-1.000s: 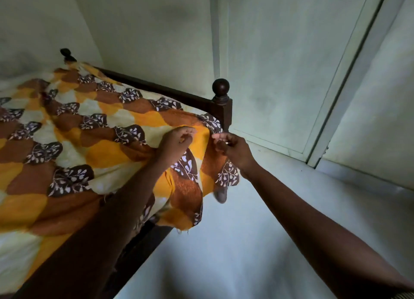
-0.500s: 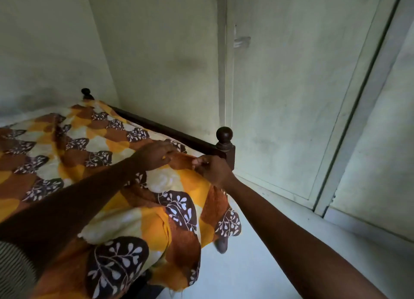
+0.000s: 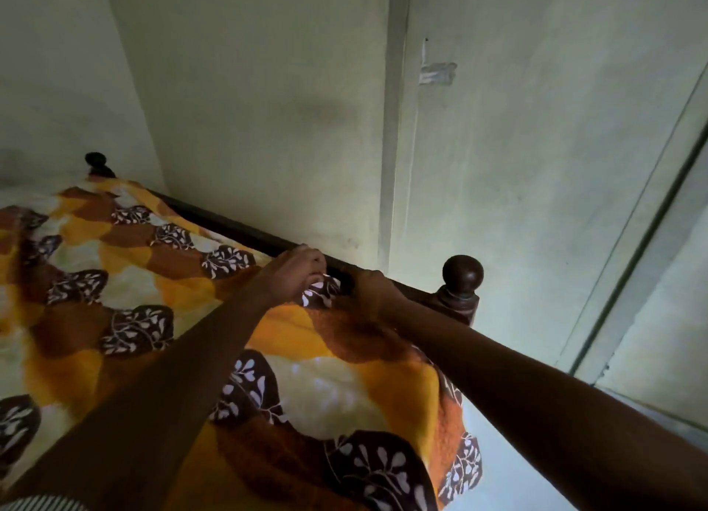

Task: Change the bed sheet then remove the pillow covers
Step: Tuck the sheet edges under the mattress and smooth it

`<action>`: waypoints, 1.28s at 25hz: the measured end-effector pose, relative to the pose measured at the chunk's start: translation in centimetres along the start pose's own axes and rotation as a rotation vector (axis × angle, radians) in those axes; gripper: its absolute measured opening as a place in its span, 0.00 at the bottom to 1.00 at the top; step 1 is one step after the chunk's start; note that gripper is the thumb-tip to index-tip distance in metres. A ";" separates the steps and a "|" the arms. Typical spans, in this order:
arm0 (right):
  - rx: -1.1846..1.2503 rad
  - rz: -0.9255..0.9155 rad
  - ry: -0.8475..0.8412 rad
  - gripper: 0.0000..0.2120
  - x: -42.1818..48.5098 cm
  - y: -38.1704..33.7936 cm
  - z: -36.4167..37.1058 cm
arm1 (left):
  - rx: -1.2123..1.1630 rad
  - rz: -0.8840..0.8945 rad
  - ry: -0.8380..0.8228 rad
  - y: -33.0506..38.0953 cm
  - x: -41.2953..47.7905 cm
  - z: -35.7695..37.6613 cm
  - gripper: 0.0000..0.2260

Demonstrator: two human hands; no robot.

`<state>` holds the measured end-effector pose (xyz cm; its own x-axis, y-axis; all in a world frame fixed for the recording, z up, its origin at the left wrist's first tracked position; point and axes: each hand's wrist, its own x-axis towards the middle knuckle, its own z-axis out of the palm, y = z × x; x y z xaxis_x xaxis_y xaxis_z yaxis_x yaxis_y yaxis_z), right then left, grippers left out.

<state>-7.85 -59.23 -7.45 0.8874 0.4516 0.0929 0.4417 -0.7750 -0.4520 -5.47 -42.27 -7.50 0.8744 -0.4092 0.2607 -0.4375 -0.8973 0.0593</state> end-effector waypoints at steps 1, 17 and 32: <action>-0.087 -0.001 -0.022 0.28 1.3 -0.3 0.4 | -0.141 -0.007 0.020 -0.8 -0.1 -0.3 0.10; -0.061 0.134 0.040 0.15 10.2 -3.7 -0.4 | 0.326 -0.130 -0.187 -8.3 1.6 -2.6 0.19; 0.698 0.330 0.475 0.05 -16.2 7.9 1.5 | -0.121 0.442 -0.139 11.0 -1.1 2.2 0.09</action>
<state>-18.90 -71.98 -13.81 0.9841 -0.0958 0.1496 0.1121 -0.3186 -0.9412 -10.77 -52.06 -9.28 0.6150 -0.7730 0.1555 -0.7880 -0.6098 0.0852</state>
